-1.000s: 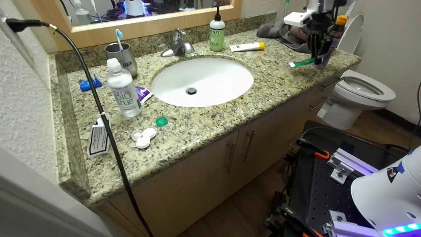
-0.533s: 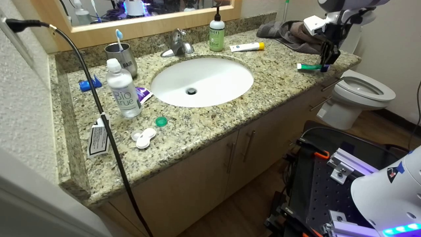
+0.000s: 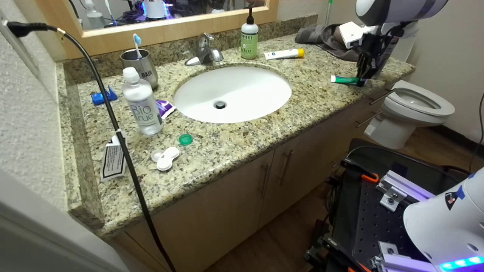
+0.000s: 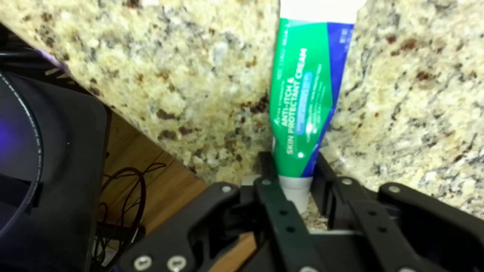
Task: Move the tubes forward
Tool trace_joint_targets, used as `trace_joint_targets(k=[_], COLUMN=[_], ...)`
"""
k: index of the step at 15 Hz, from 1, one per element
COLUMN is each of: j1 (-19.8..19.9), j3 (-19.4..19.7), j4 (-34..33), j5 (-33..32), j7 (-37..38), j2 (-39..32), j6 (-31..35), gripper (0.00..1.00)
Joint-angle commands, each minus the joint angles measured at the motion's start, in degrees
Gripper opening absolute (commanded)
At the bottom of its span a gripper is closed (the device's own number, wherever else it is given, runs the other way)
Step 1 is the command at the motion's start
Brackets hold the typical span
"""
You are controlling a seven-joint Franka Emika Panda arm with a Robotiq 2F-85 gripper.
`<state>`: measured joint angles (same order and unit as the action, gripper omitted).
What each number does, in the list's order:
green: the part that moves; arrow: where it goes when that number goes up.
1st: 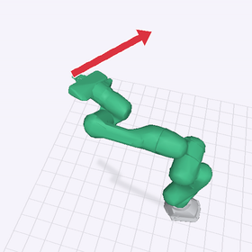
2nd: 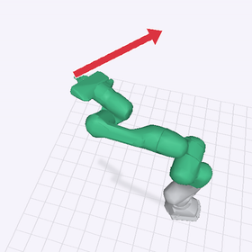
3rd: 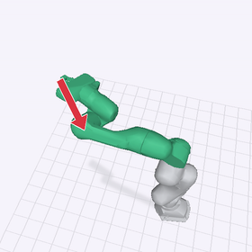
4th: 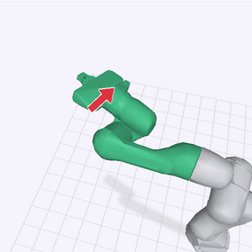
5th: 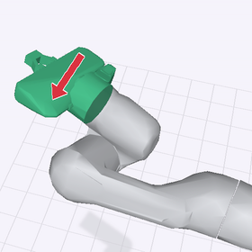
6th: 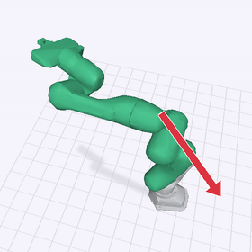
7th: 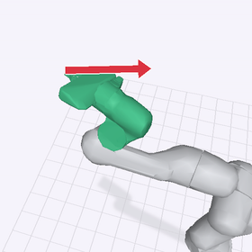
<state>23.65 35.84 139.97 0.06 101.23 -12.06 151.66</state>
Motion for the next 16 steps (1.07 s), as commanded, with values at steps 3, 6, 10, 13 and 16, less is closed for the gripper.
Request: trace_joint_targets(k=[3, 6, 10, 13, 16], j1=[-3.62, -5.56, -6.71, -7.46, -7.10], j3=[1.88, 5.27, 5.94, 3.37, -0.28], j4=[-1.26, -4.05, -7.96, -12.68, -19.69], j5=[-2.75, -9.02, -9.70, -9.82, -9.21], j7=[5.86, 12.49, 11.05, 5.89, -0.33], j2=[-1.06, -4.32, -0.57, 2.50, 3.48], j6=[-0.49, -2.14, -9.91, -18.71, -28.42], gripper=[0.58, 0.81, 1.00, 1.00, 1.00])
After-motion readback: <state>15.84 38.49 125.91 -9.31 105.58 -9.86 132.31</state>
